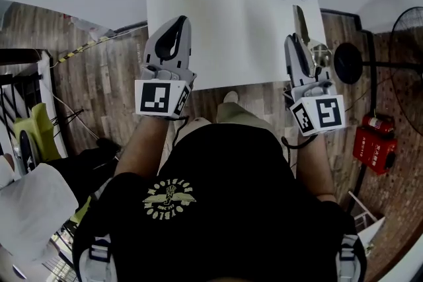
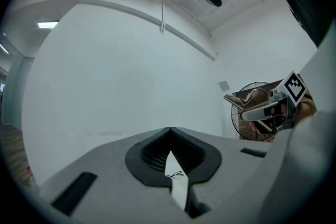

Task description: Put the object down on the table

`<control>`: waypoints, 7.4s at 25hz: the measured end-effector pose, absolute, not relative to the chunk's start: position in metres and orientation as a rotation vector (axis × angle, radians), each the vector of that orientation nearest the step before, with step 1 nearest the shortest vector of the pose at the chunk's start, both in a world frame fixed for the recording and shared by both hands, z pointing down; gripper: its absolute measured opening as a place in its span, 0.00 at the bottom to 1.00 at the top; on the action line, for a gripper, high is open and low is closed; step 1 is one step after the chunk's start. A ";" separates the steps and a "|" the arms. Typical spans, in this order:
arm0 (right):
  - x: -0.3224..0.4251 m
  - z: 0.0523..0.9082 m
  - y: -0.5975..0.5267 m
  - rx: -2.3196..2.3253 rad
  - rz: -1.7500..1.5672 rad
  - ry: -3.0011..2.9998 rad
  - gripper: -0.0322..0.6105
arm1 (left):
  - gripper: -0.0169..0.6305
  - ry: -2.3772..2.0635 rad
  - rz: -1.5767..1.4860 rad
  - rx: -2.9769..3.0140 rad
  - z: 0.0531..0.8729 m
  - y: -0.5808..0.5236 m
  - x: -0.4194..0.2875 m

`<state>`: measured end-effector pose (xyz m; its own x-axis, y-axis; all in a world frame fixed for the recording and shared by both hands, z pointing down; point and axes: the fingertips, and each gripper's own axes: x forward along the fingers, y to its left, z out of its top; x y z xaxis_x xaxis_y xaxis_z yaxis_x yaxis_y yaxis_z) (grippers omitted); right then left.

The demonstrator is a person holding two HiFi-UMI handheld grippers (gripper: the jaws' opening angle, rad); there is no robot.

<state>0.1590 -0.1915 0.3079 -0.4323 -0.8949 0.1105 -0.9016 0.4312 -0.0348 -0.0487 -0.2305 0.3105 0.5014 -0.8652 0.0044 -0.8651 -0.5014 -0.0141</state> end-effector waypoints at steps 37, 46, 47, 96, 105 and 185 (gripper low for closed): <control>0.183 0.376 -0.297 1.615 0.298 -2.524 0.12 | 0.04 1.574 -0.075 -2.738 0.338 -0.323 -0.028; 0.188 0.402 -0.300 1.584 0.344 -2.484 0.12 | 0.04 1.578 -0.065 -2.723 0.331 -0.324 -0.024; 0.188 0.407 -0.300 1.581 0.352 -2.478 0.12 | 0.04 1.580 -0.065 -2.724 0.331 -0.323 -0.024; 0.196 0.629 -0.294 1.413 0.819 -2.140 0.12 | 0.04 1.591 -0.203 -2.818 0.408 -0.324 -0.001; 0.203 0.670 -0.289 1.373 0.858 -2.046 0.12 | 0.04 1.588 -0.210 -2.828 0.410 -0.321 0.001; 0.204 0.535 -0.286 1.502 0.555 -2.226 0.17 | 0.04 1.591 -0.132 -2.814 0.379 -0.290 0.000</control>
